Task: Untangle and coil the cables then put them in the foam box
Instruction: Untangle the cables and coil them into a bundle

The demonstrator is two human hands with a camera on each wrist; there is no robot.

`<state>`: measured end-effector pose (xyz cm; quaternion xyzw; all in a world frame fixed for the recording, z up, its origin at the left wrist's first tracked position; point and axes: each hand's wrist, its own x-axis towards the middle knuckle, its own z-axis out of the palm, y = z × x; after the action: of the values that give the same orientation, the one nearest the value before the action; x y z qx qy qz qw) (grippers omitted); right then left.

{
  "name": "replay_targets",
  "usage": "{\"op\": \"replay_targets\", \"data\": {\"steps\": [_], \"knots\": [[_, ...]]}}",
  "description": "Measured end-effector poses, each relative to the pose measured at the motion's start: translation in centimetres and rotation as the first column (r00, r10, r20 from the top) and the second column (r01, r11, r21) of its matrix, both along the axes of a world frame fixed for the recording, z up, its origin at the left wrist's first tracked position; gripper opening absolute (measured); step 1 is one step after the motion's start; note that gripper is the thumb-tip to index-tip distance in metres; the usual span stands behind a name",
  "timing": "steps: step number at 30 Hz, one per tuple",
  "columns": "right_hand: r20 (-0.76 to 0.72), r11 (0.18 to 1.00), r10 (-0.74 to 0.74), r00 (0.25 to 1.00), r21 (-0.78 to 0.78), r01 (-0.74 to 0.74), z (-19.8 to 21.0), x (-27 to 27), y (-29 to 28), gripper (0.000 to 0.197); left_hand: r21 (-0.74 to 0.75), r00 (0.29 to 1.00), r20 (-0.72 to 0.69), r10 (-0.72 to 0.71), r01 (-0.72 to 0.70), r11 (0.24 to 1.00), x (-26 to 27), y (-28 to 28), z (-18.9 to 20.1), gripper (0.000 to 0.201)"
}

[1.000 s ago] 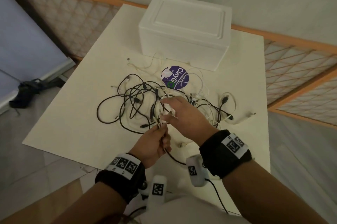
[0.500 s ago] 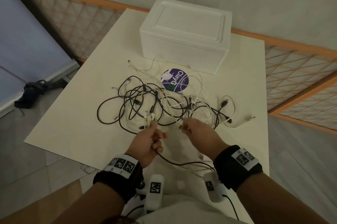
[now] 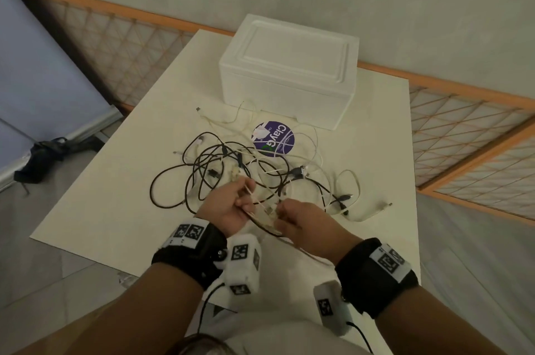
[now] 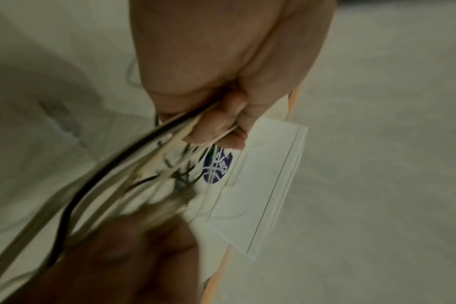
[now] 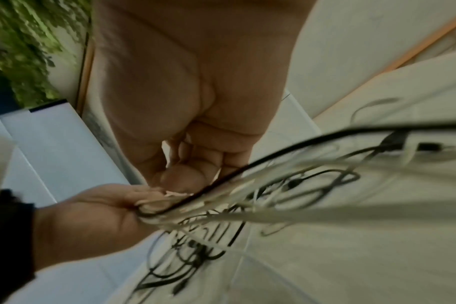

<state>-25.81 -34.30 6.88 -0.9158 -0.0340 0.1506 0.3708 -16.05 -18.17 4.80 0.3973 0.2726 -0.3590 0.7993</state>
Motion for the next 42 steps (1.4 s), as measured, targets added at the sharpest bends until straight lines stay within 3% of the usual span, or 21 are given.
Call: {"op": "replay_targets", "data": {"steps": [2,5,7,9,11,12,14,16,18,20,23,26,33,36,40,42], "knots": [[-0.033,0.984,-0.032,0.999,-0.176,0.025,-1.0,-0.4,-1.6,0.008,0.005,0.996,0.010,0.089,-0.089,0.996,1.6,1.0,0.1,0.025],[-0.158,0.896,-0.201,0.967,-0.427,0.117,-2.0,-0.8,-5.0,0.013,0.031,0.983,0.057,0.175,-0.177,0.984,3.3,2.7,0.2,0.023],[-0.227,0.853,-0.281,0.933,-0.505,0.134,-2.5,-1.1,-6.7,0.018,0.068,0.979,0.102,0.174,-0.181,0.981,3.6,3.5,0.2,0.018],[-0.168,0.839,-0.309,0.936,-0.512,0.185,-2.2,-0.8,-7.1,0.025,0.103,0.983,0.130,0.130,-0.144,0.984,3.2,3.5,0.2,0.015],[0.001,0.808,-0.263,0.965,-0.546,0.221,-1.5,0.1,-5.9,0.047,0.104,0.989,0.132,0.072,-0.086,0.991,2.2,2.9,0.1,0.014],[0.101,0.810,-0.228,0.968,-0.533,0.246,-0.9,0.8,-4.8,0.055,0.091,0.991,0.130,0.034,-0.046,0.995,1.7,2.5,0.1,0.013],[0.220,0.901,-0.169,0.961,-0.361,0.241,0.1,2.3,-1.8,0.055,0.066,0.987,0.151,-0.054,0.044,0.997,0.5,1.6,0.5,0.014],[0.117,0.985,-0.143,0.983,-0.080,0.153,0.8,3.6,1.5,0.045,0.098,0.967,0.207,-0.146,0.128,0.987,-0.6,0.9,1.0,0.017],[-0.005,0.979,-0.156,0.988,0.136,0.155,0.7,4.3,3.7,0.030,0.131,0.953,0.241,-0.181,0.153,0.980,-1.2,0.7,1.3,0.018],[0.012,0.978,-0.195,0.981,0.079,0.194,0.6,4.7,4.2,0.019,0.106,0.963,0.234,-0.131,0.109,0.988,-1.0,1.2,1.4,0.017],[0.100,0.985,-0.095,0.990,-0.133,0.108,0.4,4.4,3.7,0.023,0.092,0.973,0.222,-0.056,0.036,0.995,0.1,2.6,1.6,0.015],[0.068,0.990,-0.011,0.998,-0.138,0.020,0.4,3.7,3.5,0.023,0.085,0.976,0.217,-0.001,-0.018,0.996,0.8,3.5,2.0,0.015],[-0.020,0.982,0.111,0.994,-0.149,-0.112,1.7,3.2,3.3,0.017,0.131,0.966,0.257,-0.034,0.000,0.991,0.5,4.2,2.0,0.017],[-0.018,0.983,0.066,0.998,-0.170,-0.068,1.8,3.0,3.2,0.013,0.119,0.968,0.250,-0.027,-0.003,0.993,0.7,4.6,2.0,0.030],[0.074,0.976,-0.198,0.977,-0.079,0.204,1.8,2.9,3.1,0.016,0.076,0.981,0.191,0.044,-0.060,0.995,1.8,6.1,1.5,0.045],[0.120,0.966,-0.245,0.962,-0.049,0.252,2.3,2.9,3.5,0.017,0.068,0.984,0.171,0.041,-0.054,0.996,1.8,6.6,1.3,0.045]]}}
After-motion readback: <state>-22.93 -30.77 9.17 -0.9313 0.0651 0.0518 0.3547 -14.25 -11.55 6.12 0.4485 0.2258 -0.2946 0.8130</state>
